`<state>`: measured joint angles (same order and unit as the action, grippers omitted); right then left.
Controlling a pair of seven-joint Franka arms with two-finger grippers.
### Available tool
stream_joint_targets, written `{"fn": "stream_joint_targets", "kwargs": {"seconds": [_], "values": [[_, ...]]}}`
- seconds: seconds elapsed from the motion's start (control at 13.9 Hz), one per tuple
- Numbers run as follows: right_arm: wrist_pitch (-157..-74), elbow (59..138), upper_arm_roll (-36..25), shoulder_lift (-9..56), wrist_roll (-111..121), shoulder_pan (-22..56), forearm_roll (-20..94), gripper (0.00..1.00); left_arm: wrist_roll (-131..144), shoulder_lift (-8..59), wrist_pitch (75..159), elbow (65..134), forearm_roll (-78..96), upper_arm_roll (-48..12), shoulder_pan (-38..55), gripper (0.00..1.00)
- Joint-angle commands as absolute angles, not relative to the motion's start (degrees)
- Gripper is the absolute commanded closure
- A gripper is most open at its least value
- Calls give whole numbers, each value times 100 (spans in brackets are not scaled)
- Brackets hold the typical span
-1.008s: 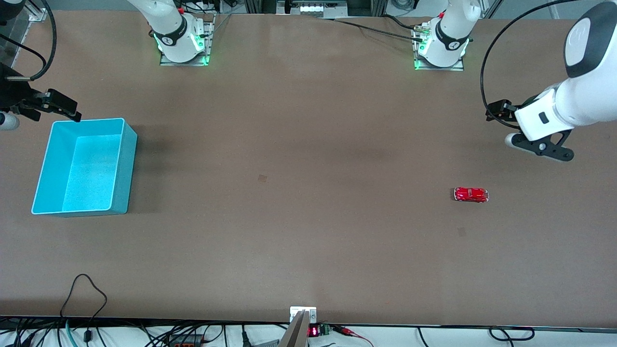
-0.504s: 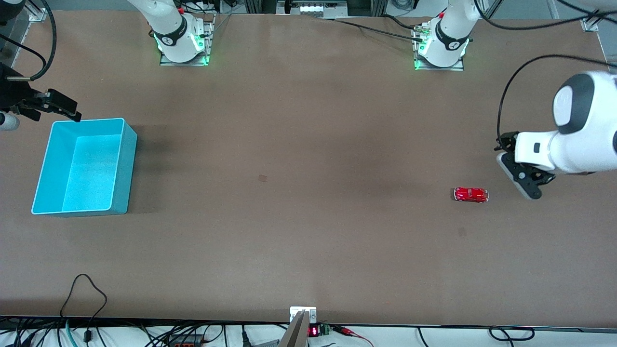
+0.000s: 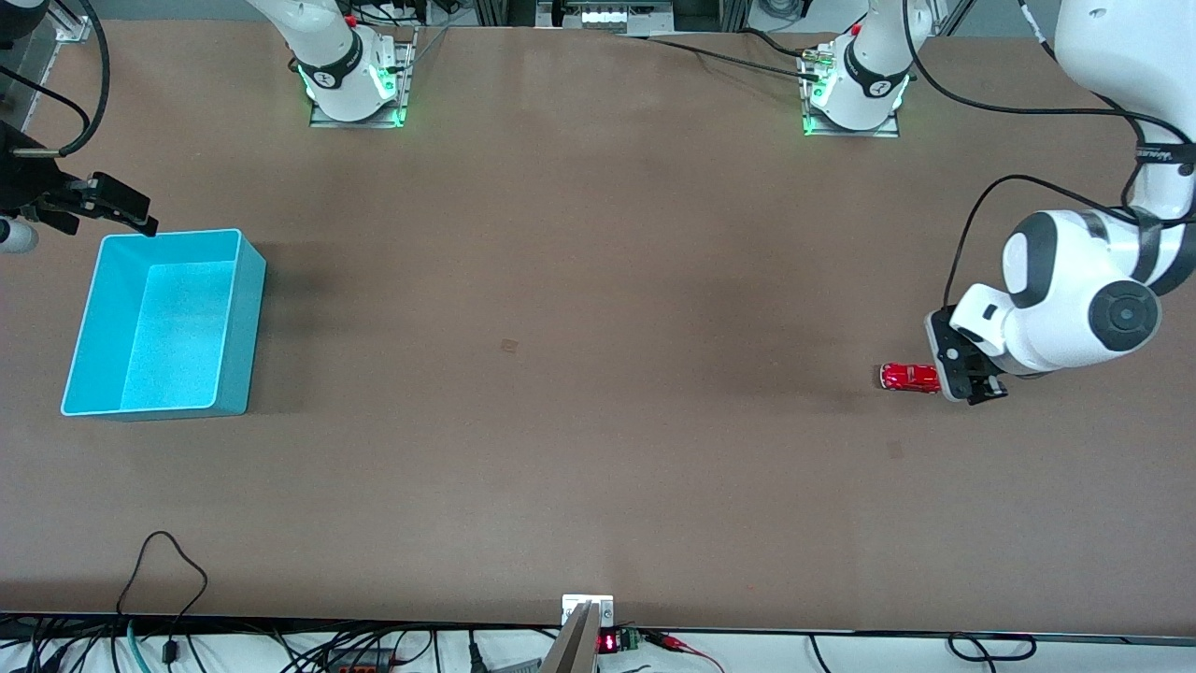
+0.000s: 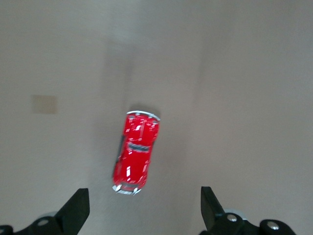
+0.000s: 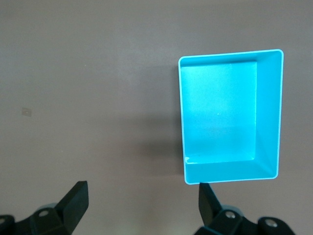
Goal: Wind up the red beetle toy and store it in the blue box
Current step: 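Lower the left gripper over the red beetle toy car, then close the left gripper on the red car's body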
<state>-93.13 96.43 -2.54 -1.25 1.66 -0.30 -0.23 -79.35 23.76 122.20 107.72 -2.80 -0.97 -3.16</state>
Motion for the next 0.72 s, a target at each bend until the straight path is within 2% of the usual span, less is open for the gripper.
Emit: {"fn": "stream_joint_targets", "kwargs": {"seconds": [0.0, 0.43, 0.58, 0.65], "values": [[-9220, 9562, -264, -123, 237, -44, 44, 0, -8243, 2433, 12620, 11109, -404, -105, -316, 0], [-9228, 9562, -264, -123, 237, -44, 44, 0, -8815, 2918, 13649, 11197, -404, -105, -404, 1], [-9220, 9562, -264, -114, 229, -44, 44, 0, -8859, 2927, 13702, 11232, -404, -105, -396, 12], [-9220, 9562, -264, -123, 229, -44, 44, 0, -8999, 2927, 13711, 11232, -404, -105, -396, 23]]}}
